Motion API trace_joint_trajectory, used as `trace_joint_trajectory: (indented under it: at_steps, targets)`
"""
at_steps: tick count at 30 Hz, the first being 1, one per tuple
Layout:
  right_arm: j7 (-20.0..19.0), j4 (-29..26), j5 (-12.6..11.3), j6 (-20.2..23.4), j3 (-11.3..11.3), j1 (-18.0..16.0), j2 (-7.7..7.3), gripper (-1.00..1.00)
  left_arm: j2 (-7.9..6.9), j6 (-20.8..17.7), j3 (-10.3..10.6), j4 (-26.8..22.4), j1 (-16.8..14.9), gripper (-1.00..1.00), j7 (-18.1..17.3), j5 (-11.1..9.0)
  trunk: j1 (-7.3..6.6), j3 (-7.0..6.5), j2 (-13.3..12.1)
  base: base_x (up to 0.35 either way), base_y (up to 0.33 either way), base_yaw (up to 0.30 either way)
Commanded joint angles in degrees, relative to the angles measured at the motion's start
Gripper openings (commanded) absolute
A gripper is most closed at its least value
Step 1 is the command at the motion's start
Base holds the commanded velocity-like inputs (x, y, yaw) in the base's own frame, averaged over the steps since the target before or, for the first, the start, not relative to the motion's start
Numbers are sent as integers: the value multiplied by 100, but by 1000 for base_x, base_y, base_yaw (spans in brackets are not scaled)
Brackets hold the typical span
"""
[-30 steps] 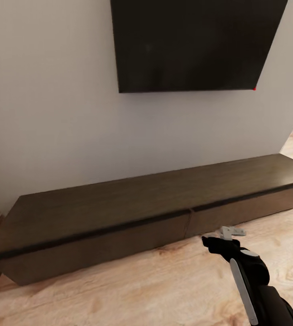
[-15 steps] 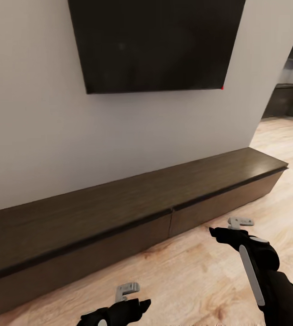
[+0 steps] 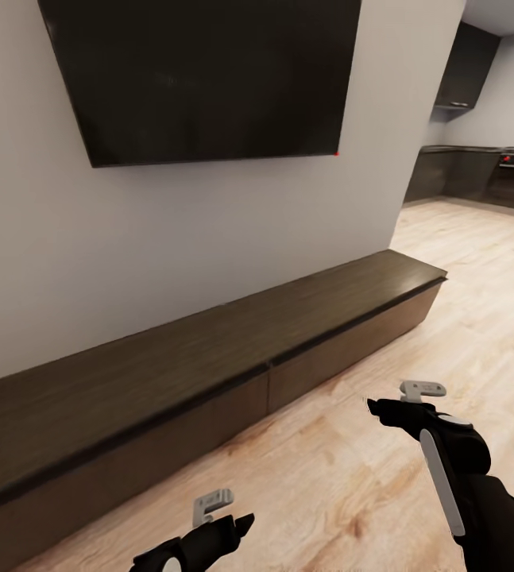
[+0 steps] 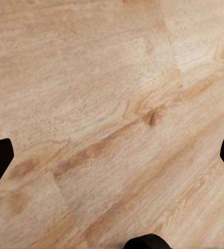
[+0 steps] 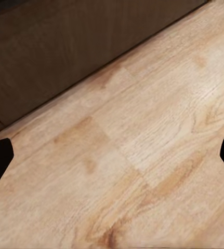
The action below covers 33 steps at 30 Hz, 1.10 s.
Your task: Place each of the two pumpkins and all three candles from the living room inside a cabinet in the living room (use any cabinet), then make sure every cabinet is closed, and position the cauldron so it is next to a table in the living room.
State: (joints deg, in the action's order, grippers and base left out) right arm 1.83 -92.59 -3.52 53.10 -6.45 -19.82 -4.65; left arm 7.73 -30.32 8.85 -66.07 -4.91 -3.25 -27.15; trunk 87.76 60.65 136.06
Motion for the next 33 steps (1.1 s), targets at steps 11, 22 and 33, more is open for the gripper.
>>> trace_joint_trajectory:
  at_steps: [11, 22, 33]
  targets:
    - [19, -5, -32, 23, 1, -1, 7, 100, -9, 3, 2, 65, -2, 100, -84, -72, -1, 5, 2, 0, -9, -300]
    - [28, -5, -29, 15, 33, -36, 10, 100, -68, 496, -23, 254, -2, 100, -40, -60, -1, 5, 2, 0, -272, -300]
    - [74, -24, -46, 42, 22, -145, 60, 100, -247, 504, -16, 100, 82, 100, -141, -38, -1, 5, 2, 0, -123, -68]
